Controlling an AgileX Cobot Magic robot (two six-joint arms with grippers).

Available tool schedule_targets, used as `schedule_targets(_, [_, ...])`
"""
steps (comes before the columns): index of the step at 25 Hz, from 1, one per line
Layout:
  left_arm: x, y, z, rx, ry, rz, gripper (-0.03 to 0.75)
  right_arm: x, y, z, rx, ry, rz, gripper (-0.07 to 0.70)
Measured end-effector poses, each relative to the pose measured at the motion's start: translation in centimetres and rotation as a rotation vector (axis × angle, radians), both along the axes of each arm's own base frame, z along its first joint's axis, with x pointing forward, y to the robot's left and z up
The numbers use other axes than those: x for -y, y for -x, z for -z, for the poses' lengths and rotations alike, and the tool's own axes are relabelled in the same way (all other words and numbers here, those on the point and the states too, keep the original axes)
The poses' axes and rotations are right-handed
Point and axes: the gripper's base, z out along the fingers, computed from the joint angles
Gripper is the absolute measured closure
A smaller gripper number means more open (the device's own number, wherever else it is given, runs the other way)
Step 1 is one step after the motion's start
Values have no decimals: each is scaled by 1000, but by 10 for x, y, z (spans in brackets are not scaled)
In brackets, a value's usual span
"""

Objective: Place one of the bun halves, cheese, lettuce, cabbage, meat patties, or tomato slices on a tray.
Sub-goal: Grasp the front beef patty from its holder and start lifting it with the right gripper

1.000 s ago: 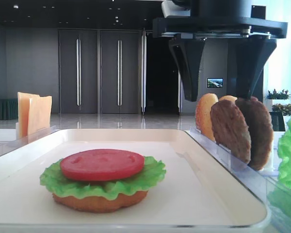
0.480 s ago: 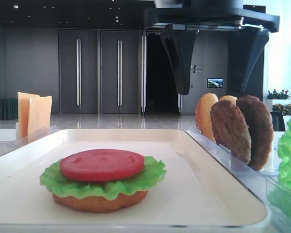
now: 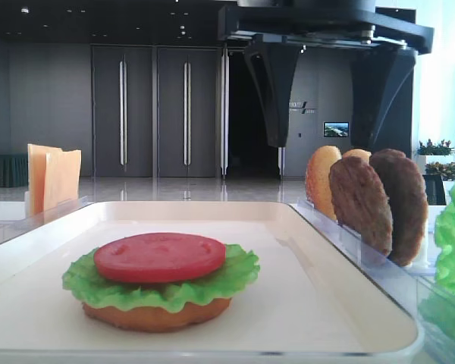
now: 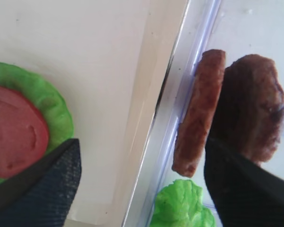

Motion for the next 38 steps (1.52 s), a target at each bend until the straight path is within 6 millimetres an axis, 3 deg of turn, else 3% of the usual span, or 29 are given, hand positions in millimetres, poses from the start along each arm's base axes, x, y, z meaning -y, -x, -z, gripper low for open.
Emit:
schedule_targets(12, [0,0,0,0,0,0,325,-4,-6,18,-28,23,-8,118])
schedule_targets(22, [0,0,0,0,0,0,325,1,-10,19,18,84,-36,183])
schedule_targets(33, [0,0,0,0,0,0,325,3,-12,19,27,106,-42,187])
schedule_targets(38, [0,0,0,0,0,0,325,2,-13,28,6,121,-43,187])
